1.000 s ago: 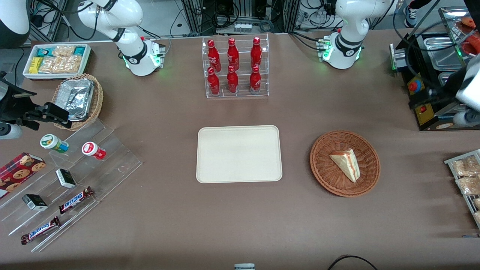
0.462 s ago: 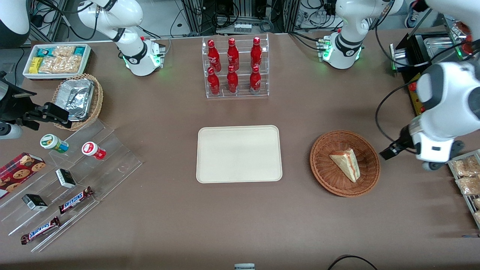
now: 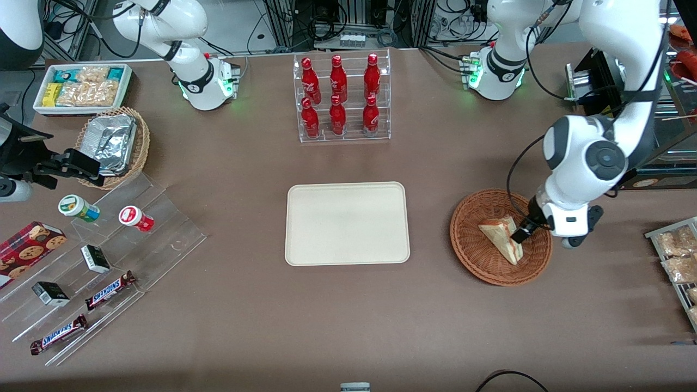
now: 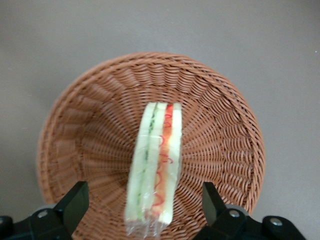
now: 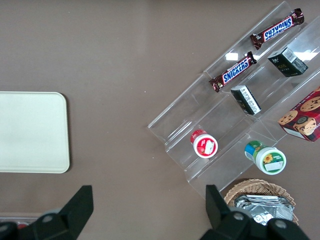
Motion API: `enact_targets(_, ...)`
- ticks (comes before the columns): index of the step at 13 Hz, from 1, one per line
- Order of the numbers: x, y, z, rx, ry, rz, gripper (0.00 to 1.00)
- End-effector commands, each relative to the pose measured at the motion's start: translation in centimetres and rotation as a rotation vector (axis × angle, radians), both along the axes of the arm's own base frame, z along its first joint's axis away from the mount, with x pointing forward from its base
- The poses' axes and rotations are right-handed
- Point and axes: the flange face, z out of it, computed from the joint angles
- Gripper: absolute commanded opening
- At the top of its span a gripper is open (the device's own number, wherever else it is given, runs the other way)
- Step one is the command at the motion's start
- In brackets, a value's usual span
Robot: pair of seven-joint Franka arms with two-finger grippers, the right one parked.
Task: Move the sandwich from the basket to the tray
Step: 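Lower the left gripper onto the wrapped sandwich and close on it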
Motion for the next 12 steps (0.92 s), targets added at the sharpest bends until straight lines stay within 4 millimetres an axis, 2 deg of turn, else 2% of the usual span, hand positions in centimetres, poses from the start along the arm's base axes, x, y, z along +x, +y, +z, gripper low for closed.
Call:
enact_targets(1,0.1,-0.9,-1.9,0.006,-0.025,-0.01,1.0)
enact_targets(2,-0.1,-2.7,-2.6,0.007,-0.029,-0.044,1.0)
enact_targets(3,-0.3,-3.1,-3.7,0.008,-0.012,-0.049,1.0)
enact_targets(5,-0.5,-3.3,-4.5,0.009,0.002,-0.052,0.99)
enact_targets(6,-0.6,-3.3,-4.7,0.01,0.007,-0.054,0.85)
enact_targets(9,-0.8,-3.3,-5.4,0.041,0.019,-0.092,0.19)
enact_targets(10,-0.6,-3.3,-5.2,0.045,0.018,-0.1,0.03)
enact_targets(12,-0.5,-3.3,-5.0,0.047,0.015,-0.105,0.0)
